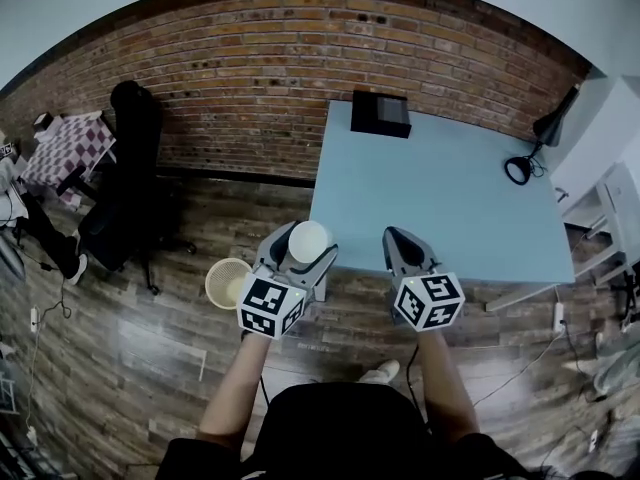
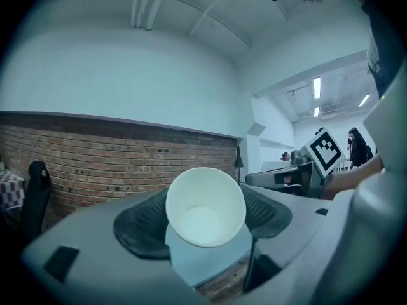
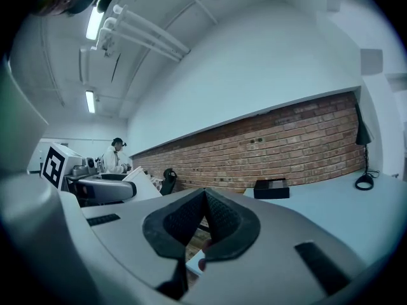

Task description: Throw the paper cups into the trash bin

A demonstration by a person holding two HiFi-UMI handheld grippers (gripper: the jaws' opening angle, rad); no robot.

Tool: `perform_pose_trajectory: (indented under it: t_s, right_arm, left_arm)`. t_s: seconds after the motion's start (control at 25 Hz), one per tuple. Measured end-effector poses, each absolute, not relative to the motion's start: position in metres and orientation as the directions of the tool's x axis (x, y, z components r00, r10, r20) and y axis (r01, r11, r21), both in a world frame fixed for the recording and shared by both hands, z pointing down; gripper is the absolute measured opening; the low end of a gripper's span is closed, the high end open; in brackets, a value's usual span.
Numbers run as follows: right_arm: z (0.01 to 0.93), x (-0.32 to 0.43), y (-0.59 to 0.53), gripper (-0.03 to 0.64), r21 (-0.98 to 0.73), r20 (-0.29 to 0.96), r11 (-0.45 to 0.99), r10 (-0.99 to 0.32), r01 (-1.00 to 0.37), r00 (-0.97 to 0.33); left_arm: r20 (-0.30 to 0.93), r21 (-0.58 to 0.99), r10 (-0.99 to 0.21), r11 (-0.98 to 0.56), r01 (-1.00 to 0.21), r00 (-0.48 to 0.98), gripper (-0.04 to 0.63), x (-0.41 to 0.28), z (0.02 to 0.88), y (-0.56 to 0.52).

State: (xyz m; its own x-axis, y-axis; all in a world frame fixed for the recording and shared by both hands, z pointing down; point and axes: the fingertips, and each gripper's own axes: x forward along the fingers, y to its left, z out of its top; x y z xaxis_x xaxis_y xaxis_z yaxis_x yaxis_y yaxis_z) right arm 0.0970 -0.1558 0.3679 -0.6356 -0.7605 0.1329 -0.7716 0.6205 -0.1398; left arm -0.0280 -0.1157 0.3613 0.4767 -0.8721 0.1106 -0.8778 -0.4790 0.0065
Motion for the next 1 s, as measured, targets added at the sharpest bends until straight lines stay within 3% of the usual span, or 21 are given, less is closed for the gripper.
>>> perform_pose_trajectory:
  t_s: [1.0]
  right_arm:
    - [0.379, -0.05, -0.068, -0.005, -0.114, 0.17, 0.796, -0.573, -0.594, -0.802]
  left_arm:
    - [0.099, 0.031, -0.971, -0.217, -0.976, 0.22, 0.345, -0.17, 0.373, 0.004]
